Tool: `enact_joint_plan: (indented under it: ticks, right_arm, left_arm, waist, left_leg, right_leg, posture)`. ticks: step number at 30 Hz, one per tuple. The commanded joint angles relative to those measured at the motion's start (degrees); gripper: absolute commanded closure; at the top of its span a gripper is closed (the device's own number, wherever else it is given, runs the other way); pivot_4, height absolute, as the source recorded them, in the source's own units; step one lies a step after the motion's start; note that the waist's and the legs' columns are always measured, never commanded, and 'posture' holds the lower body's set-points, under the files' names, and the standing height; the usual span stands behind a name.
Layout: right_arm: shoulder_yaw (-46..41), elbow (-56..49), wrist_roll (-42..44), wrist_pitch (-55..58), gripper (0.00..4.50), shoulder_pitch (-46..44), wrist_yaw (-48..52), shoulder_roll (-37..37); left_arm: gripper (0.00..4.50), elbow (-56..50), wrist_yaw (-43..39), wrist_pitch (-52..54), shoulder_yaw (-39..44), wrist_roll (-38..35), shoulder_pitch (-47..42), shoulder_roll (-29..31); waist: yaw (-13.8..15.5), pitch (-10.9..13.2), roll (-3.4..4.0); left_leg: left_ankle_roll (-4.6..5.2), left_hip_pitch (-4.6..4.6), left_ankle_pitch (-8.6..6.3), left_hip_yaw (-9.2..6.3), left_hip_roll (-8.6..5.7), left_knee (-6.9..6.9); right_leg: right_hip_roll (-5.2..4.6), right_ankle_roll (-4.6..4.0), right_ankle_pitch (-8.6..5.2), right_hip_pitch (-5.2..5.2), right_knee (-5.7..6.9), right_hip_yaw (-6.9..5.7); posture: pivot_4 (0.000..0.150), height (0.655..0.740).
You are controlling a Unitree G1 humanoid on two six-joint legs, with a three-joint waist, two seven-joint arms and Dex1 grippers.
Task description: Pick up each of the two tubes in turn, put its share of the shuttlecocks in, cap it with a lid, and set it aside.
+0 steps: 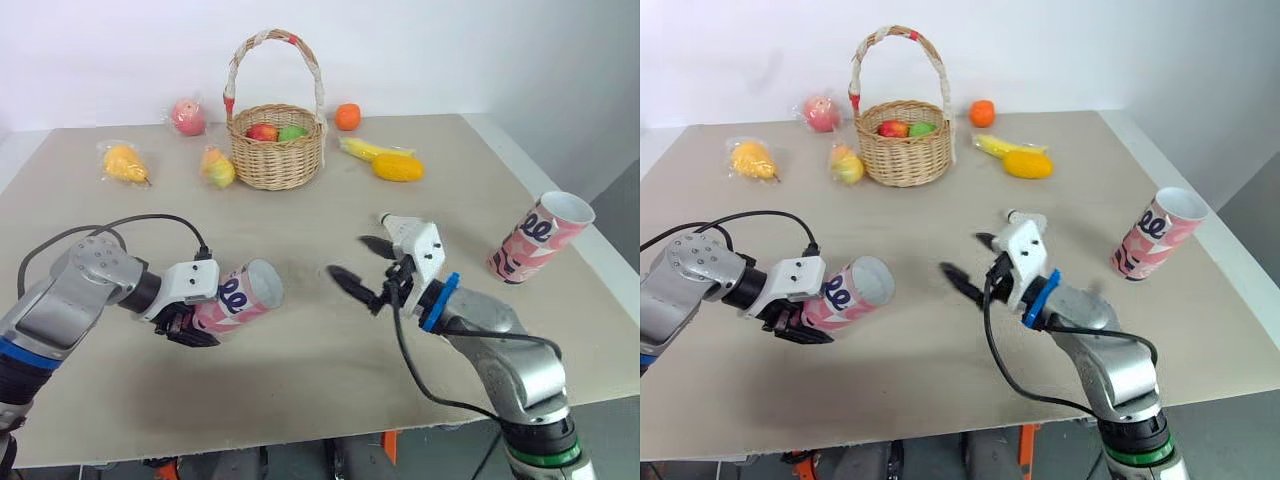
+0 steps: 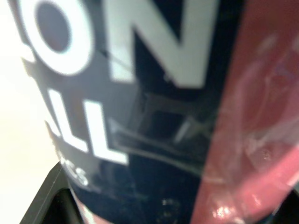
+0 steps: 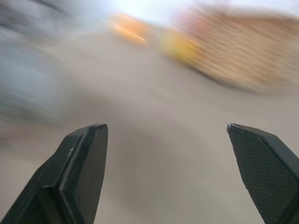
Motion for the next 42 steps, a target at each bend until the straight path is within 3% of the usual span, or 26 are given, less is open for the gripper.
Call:
enact_joint_plan:
  ticks: [1, 5, 16, 19, 24, 27, 29, 34, 37, 42]
  right_arm:
    - [-3.56, 3.75, -6.51, -2.16, 0.02, 0.25, -11.73, 4.82]
    - [-5.85, 11.03, -8.99, -3.84, 0.02, -2.66, -16.41, 8.28]
    - [-4.56, 41.09, -11.67, -17.22, 0.02, -19.03, -12.63, 10.82]
    - [-4.82, 46.02, -11.78, -19.96, 0.81, -21.34, -11.63, 11.04]
    - [-5.76, 48.3, -11.3, -21.6, 3.08, -22.83, -11.29, 10.74]
    - [-6.71, 45.36, -10.33, -20.49, 4.47, -21.66, -10.41, 10.09]
    - [-7.19, 41.45, -8.97, -19.12, 4.47, -20.56, -8.42, 9.44]
    - [0.77, 17.76, 4.15, -10.12, 4.47, -15.09, 18.75, -0.24]
    - [3.56, 5.79, 12.24, -3.45, 4.47, -15.75, 29.43, -6.68]
    - [10.92, 2.1, 9.84, -2.5, 4.47, -20.65, 34.64, -9.55]
  left_arm:
    - [1.27, -0.32, 0.79, 0.35, -0.13, 0.33, 0.32, -0.41]
    - [1.27, -0.28, 0.81, 0.57, -0.53, 0.34, -0.23, -1.06]
    - [1.27, -1.6, 1.57, 1.6, 0.42, 0.01, 0.63, -0.96]
    - [1.27, -2.42, 1.85, 2.12, 1.11, -0.29, 1.49, -0.38]
    - [1.27, -4.08, 2.36, 3.13, 2.17, -0.96, 3.12, 0.46]
    - [1.27, -4.8, 2.77, 3.58, 2.57, -1.25, 3.83, 0.61]
    - [1.27, -4.96, 2.92, 3.64, 2.63, -1.3, 4.0, 0.64]
    - [1.27, -4.5, 2.94, 3.36, 2.3, -1.38, 3.75, 0.48]
    - [1.27, -3.76, 2.74, 2.84, 1.9, -1.14, 3.26, 0.21]
    - [1.27, -2.7, 2.68, 2.42, 1.26, -0.75, 2.08, -0.49]
  waist:
    - [-0.07, 0.01, 0.03]
    - [-0.11, 0.01, 0.07]
    - [-0.09, 0.03, 0.09]
    - [-0.11, 0.03, 0.09]
    - [-0.26, 0.03, 0.1]
    - [-0.27, 0.03, 0.1]
    - [-0.26, 0.04, 0.1]
    - [-0.17, 0.14, 0.27]
    - [-0.18, 0.15, 0.29]
    - [-0.17, 0.15, 0.28]
  left_leg:
    - [-0.01, 0.0, 0.01, 0.01, 0.0, 0.01]
    - [0.01, 0.02, 0.03, 0.01, 0.01, 0.02]
    - [0.05, 0.03, 0.06, 0.02, -0.07, 0.03]
    - [0.05, 0.0, 0.05, 0.01, -0.07, -0.01]
    - [0.06, -0.01, 0.03, 0.01, -0.06, -0.06]
    - [0.06, 0.0, 0.03, -0.01, -0.05, -0.07]
    - [0.06, 0.0, 0.03, 0.0, -0.05, -0.07]
    - [0.08, 0.0, 0.02, -0.01, -0.05, -0.1]
    - [0.12, 0.02, -0.02, -0.04, -0.02, -0.1]
    - [0.11, 0.07, -0.01, -0.05, 0.01, 0.0]
  right_leg:
    - [0.01, -0.04, 0.02, -0.01, 0.0, 0.01]
    - [0.02, -0.06, 0.06, 0.0, 0.02, 0.04]
    - [-0.02, 0.06, 0.13, 0.07, -0.04, 0.12]
    - [-0.03, 0.25, 0.17, 0.07, -0.04, 0.11]
    - [-0.03, 0.28, 0.14, 0.03, -0.04, 0.13]
    - [-0.01, 0.27, 0.14, 0.03, -0.04, 0.11]
    - [-0.01, 0.27, 0.14, 0.03, -0.04, 0.12]
    - [-0.01, 0.29, 0.1, 0.03, -0.04, 0.12]
    - [0.03, 0.28, 0.07, 0.04, -0.04, 0.08]
    - [0.05, 0.08, 0.05, 0.08, -0.02, 0.01]
  posture:
    - [0.15, 0.74]
    - [0.15, 0.74]
    - [0.15, 0.74]
    - [0.15, 0.74]
    - [0.15, 0.74]
    - [0.15, 0.74]
    - [0.15, 0.74]
    - [0.15, 0.74]
    - [0.15, 0.74]
    - [0.15, 0.74]
